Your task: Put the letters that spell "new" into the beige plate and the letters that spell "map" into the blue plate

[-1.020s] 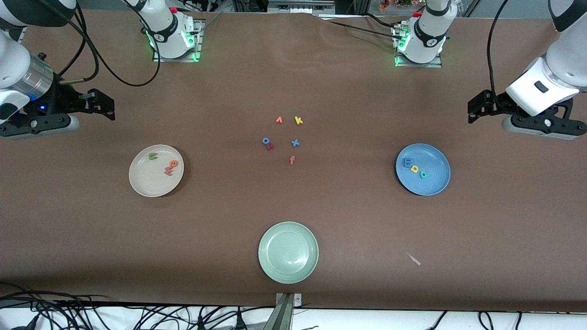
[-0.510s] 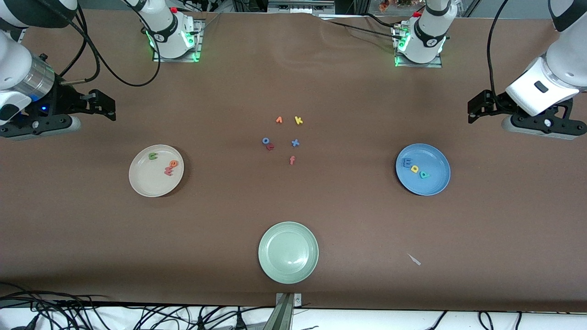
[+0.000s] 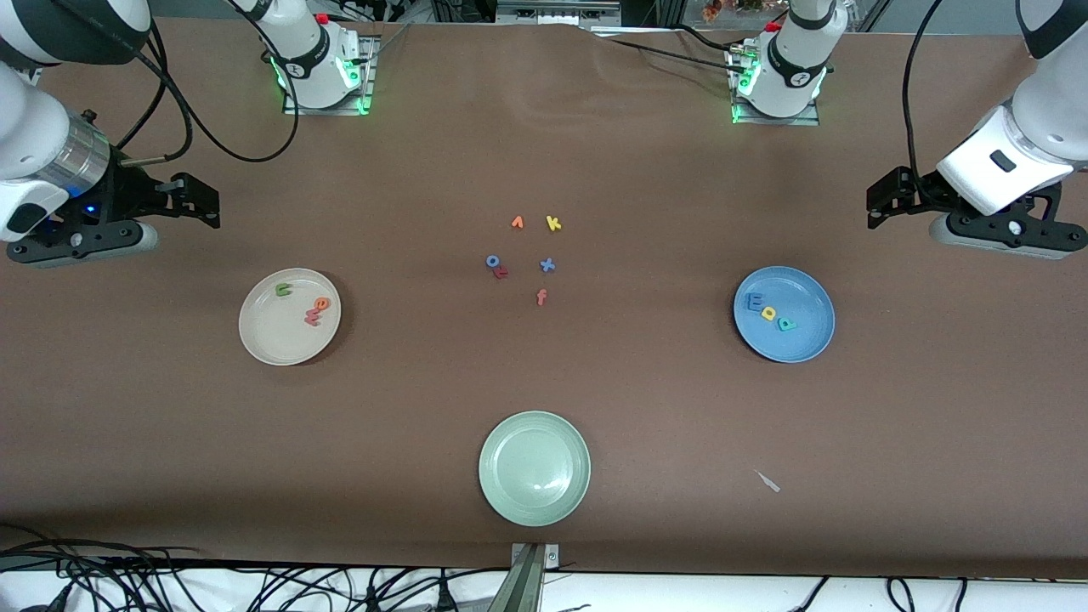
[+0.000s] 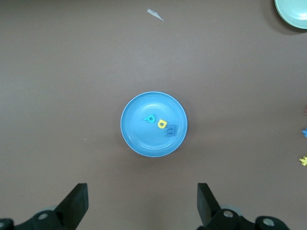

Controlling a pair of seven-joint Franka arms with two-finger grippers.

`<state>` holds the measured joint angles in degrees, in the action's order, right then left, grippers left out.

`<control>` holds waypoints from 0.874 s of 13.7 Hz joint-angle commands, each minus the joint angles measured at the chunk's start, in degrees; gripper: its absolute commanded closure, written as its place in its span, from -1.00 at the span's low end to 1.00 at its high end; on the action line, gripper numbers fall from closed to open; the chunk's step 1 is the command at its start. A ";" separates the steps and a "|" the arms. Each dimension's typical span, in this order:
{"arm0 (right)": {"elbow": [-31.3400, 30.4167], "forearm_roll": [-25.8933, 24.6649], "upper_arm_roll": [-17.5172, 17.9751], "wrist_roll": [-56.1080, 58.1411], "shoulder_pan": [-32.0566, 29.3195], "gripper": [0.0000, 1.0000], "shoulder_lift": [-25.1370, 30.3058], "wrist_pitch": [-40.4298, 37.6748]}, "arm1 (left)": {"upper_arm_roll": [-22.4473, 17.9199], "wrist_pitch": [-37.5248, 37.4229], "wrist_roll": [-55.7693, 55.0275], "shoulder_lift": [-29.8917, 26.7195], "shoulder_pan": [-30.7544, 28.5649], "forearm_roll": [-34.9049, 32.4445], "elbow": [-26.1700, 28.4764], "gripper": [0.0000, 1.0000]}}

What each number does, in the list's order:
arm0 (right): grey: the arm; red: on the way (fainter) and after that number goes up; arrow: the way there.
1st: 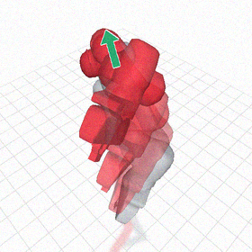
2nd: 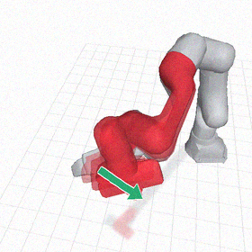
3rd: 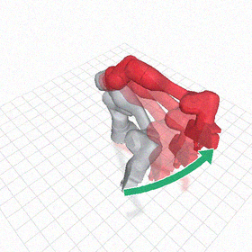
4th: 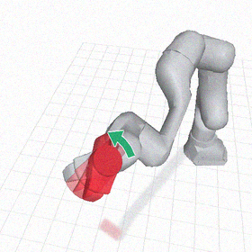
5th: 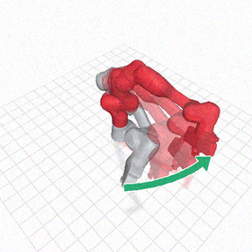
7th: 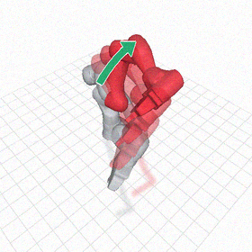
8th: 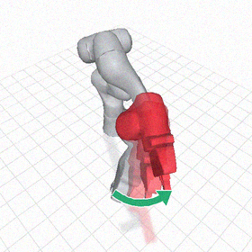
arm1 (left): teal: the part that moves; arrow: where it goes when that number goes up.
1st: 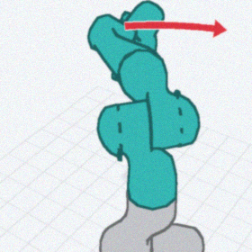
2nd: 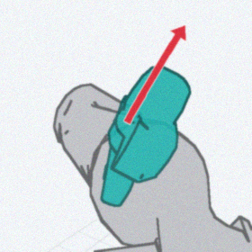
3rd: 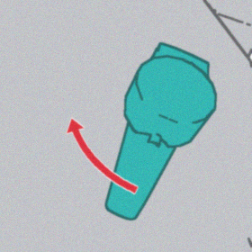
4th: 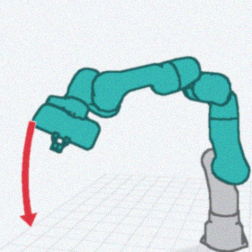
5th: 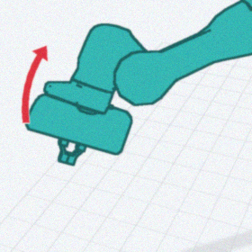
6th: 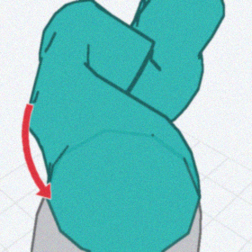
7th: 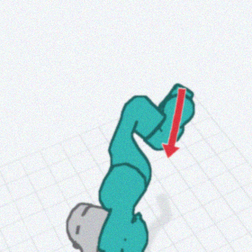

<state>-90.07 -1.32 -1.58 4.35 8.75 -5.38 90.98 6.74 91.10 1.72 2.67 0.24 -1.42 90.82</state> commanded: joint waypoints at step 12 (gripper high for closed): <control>0.25 -0.08 0.08 0.48 0.74 -0.99 -1.04 0.16 | -0.06 -1.28 0.04 0.67 0.20 0.02 -1.79 -1.00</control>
<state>-90.08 -1.33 -1.52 4.38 9.49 -6.09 91.01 6.74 91.10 1.72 2.67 0.25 -1.42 90.82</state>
